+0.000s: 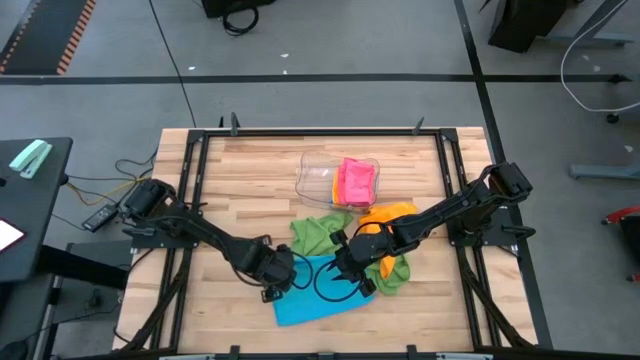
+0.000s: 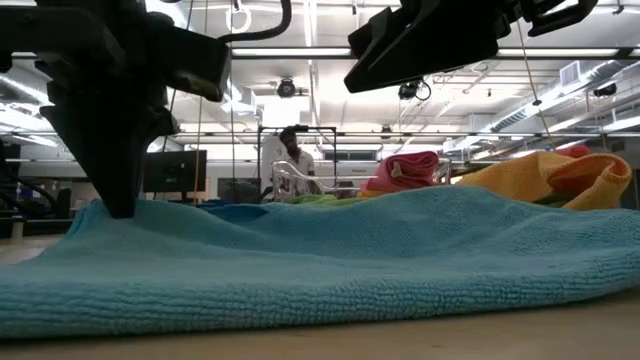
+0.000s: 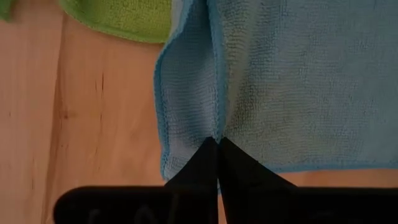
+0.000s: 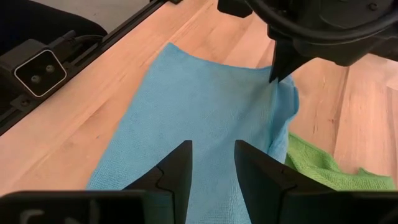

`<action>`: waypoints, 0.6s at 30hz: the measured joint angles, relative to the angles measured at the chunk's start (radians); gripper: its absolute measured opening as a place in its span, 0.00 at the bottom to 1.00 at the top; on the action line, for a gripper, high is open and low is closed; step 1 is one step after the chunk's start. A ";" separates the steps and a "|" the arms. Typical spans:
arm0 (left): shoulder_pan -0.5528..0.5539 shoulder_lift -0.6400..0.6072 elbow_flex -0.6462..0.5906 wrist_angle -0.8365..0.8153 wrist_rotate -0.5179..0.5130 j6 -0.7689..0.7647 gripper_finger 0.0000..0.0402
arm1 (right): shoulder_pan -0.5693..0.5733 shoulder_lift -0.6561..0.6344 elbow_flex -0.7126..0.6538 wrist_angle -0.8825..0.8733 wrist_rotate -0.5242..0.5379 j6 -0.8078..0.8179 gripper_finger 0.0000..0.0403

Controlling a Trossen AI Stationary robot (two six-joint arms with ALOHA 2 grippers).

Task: Fold microfiber towels
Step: Fold the blue microfiber cloth

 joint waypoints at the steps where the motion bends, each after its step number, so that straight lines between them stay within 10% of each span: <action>1: 0.000 0.000 0.000 -0.013 0.000 -0.001 0.02 | 0.000 0.000 0.000 0.000 0.000 0.000 0.32; 18: -0.088 0.000 -0.087 -0.069 -0.010 -0.146 0.14 | 0.000 0.000 0.000 0.004 -0.008 0.011 0.32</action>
